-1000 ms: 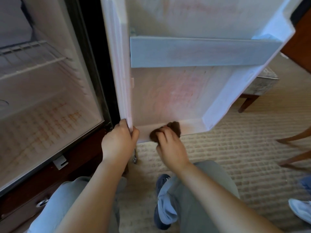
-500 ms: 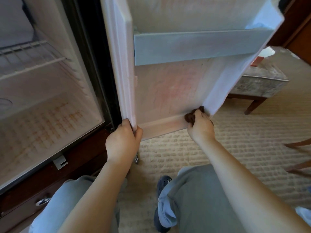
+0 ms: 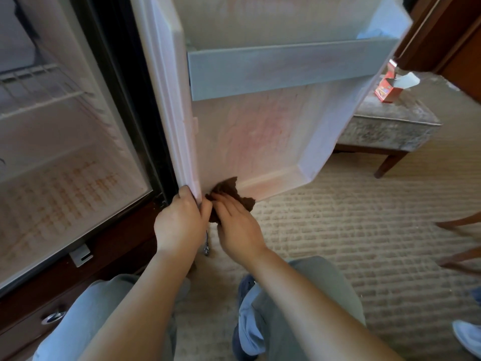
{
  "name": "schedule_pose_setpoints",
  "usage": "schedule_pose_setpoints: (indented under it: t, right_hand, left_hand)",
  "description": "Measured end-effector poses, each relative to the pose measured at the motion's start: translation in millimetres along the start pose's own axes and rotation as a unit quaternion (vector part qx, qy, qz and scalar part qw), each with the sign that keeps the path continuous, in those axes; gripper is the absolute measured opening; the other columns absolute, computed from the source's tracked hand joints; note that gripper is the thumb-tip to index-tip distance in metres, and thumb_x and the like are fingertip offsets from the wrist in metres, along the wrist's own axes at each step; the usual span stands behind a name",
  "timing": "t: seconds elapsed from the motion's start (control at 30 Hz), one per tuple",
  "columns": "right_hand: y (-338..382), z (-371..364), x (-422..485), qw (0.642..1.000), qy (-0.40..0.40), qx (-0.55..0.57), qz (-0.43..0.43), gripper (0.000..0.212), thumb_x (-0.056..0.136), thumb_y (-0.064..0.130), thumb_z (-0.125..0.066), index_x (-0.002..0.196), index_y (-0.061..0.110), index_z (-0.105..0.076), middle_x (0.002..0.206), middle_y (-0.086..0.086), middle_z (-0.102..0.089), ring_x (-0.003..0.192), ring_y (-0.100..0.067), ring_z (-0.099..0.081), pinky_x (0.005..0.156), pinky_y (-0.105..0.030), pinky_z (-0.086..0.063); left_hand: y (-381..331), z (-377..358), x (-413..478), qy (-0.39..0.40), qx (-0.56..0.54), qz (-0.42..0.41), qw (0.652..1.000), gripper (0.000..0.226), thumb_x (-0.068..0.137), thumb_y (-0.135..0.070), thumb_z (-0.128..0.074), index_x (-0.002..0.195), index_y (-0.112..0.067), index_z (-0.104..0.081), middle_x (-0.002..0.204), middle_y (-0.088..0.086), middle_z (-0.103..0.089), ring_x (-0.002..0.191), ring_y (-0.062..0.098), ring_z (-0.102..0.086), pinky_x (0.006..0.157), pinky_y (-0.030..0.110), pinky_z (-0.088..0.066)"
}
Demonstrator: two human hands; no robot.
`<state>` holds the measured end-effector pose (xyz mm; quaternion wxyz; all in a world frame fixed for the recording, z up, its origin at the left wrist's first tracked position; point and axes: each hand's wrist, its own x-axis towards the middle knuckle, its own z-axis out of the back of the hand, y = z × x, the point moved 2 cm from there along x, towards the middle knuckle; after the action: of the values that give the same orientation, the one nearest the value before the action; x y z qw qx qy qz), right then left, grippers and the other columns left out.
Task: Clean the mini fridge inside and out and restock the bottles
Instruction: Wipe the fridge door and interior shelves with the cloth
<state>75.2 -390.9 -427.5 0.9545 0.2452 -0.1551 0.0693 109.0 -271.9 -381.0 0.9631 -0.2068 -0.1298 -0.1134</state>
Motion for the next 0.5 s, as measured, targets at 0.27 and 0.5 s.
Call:
schedule_pose_setpoints:
  t: [0.27, 0.5]
  right_hand:
    - [-125, 76, -9, 0.968, -0.048, -0.095, -0.226, 0.045, 0.093, 0.003, -0.043, 0.137, 0.012, -0.045, 0.146, -0.007, -0.042, 0.131, -0.026, -0.041, 0.101, -0.041, -0.042]
    - [-115, 56, -18, 0.959, -0.138, -0.074, -0.237, 0.049, 0.083, -0.012, -0.05, 0.129, 0.004, -0.053, 0.139, -0.015, -0.05, 0.13, -0.033, -0.045, 0.1, -0.047, -0.046]
  left_hand:
    - [5, -4, 1, -0.037, -0.034, -0.004, 0.999, 0.039, 0.089, -0.035, -0.035, 0.071, -0.003, -0.049, 0.046, 0.008, -0.046, 0.029, 0.021, -0.035, 0.039, 0.015, -0.021]
    - [5, -2, 1, -0.014, -0.018, -0.002, 1.0, 0.025, 0.083, -0.019, -0.06, 0.07, 0.0, -0.05, 0.045, 0.008, -0.044, 0.029, 0.018, -0.03, 0.04, 0.012, -0.02]
